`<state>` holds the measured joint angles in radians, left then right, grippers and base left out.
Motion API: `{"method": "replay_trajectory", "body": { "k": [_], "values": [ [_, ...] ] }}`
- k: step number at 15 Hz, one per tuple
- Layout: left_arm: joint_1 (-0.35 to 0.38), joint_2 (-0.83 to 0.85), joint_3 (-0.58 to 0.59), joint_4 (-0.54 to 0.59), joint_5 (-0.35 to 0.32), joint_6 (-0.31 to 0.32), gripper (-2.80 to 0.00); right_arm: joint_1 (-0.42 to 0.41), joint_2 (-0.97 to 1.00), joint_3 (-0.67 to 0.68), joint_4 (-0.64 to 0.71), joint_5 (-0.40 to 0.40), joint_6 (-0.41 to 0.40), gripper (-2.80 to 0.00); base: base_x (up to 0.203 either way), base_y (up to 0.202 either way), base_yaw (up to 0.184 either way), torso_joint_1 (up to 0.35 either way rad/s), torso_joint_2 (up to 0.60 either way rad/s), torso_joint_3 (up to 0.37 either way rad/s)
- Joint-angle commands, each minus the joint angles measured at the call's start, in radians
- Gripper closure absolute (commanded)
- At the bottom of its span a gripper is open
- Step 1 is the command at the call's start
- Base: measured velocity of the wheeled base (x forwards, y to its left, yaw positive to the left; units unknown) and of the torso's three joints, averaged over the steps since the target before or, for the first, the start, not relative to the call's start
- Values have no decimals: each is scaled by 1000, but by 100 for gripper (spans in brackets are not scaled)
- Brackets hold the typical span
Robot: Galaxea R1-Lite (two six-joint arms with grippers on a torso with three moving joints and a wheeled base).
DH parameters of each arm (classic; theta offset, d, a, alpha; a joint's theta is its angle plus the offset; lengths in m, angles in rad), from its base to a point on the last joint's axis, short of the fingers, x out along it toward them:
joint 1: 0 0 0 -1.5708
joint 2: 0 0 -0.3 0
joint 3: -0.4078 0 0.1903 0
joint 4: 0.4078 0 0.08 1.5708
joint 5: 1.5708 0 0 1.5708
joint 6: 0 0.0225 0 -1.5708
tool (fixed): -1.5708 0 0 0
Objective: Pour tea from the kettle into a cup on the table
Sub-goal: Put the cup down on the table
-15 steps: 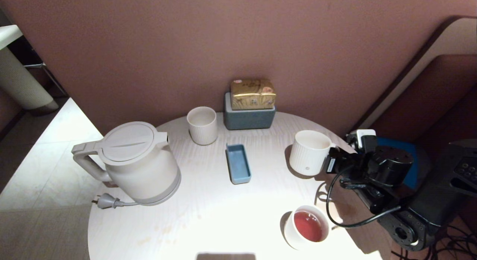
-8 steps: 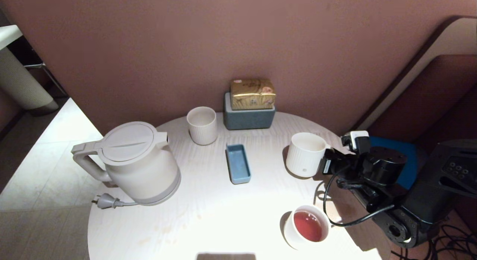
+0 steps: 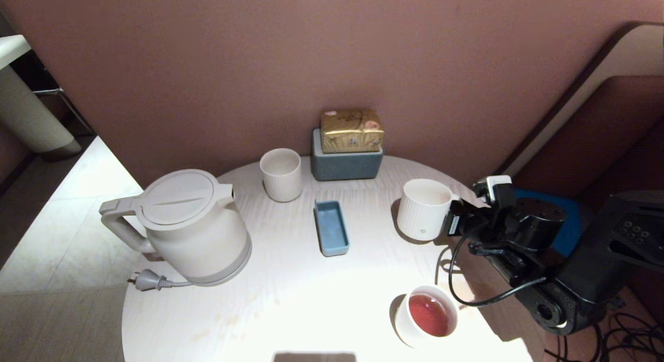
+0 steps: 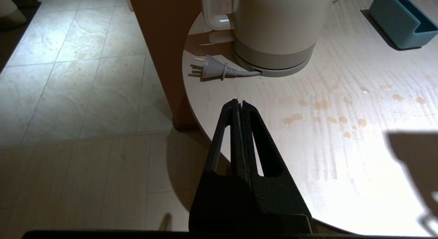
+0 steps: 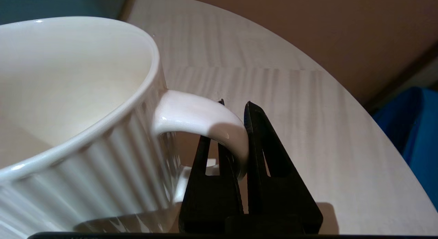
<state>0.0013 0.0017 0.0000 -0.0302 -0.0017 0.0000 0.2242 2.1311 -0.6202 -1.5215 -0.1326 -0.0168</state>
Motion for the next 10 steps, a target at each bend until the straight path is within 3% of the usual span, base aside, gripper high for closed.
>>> {"method": "replay_trajectory", "body": {
  "k": [1, 6, 10],
  "values": [
    [0, 0, 0, 0, 0, 0, 0, -15, 0, -1, -33, 42, -10, 0, 0, 0, 0, 0, 0, 0],
    [0, 0, 0, 0, 0, 0, 0, -26, 33, 14, -43, 73, -34, 0, 0, 0, 0, 0, 0, 0],
    [0, 0, 0, 0, 0, 0, 0, -32, 41, 34, -45, 68, -109, 0, 0, 0, 0, 0, 0, 0]
  ]
}}
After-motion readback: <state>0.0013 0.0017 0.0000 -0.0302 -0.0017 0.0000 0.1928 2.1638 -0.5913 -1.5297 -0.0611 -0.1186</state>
